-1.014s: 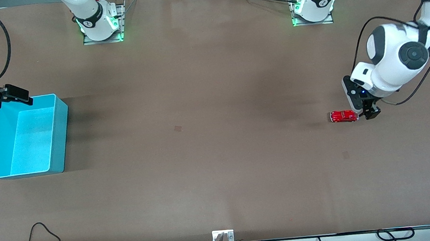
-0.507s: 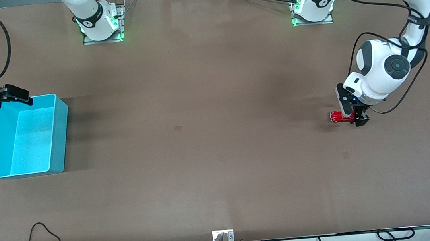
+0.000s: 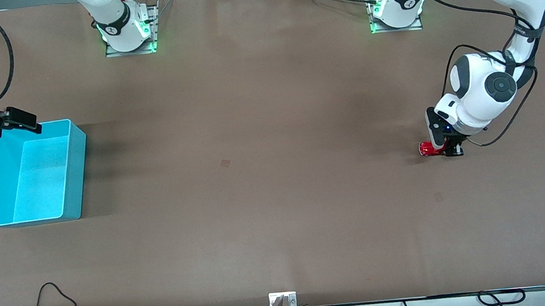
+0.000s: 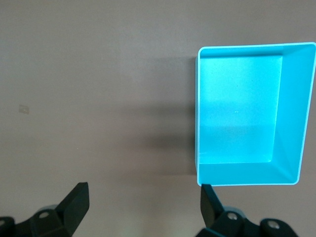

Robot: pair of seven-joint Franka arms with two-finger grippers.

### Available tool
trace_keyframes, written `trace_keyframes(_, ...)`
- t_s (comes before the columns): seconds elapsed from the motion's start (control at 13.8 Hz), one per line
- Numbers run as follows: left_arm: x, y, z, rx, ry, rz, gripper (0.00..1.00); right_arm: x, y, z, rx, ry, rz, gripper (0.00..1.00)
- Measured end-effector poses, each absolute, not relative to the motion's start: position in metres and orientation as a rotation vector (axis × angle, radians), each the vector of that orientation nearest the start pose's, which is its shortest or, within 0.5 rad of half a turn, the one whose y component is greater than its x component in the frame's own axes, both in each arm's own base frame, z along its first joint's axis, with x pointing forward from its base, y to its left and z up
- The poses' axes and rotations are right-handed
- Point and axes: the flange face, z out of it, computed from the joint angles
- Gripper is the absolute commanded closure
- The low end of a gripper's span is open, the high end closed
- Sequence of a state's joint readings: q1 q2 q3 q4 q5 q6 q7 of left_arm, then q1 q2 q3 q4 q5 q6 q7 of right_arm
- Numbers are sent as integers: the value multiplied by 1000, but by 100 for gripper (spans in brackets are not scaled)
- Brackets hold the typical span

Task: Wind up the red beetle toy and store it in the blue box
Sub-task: 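Press the red car down and drag it backward with the left gripper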

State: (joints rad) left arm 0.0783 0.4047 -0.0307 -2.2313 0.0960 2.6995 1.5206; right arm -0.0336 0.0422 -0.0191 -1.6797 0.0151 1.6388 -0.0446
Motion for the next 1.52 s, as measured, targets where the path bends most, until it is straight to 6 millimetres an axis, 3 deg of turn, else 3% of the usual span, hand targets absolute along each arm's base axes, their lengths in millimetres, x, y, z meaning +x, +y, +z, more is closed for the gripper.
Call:
trace_keyframes(0.58,552,31,194,-2206,2140,-35,79,566,-28,555,-3121,15,128,0)
trace_keyframes(0.72,551,51,194,-2225,2116,-35,79,566,-28,555,-3121,15,128,0)
trace_keyframes(1.16,547,138,194,-2164,2155,-29,78,566,-28,555,-3121,15,128,0)
trace_keyframes(1.52,548,159,194,-2131,2177,-29,77,566,-28,555,-3121,15,128,0)
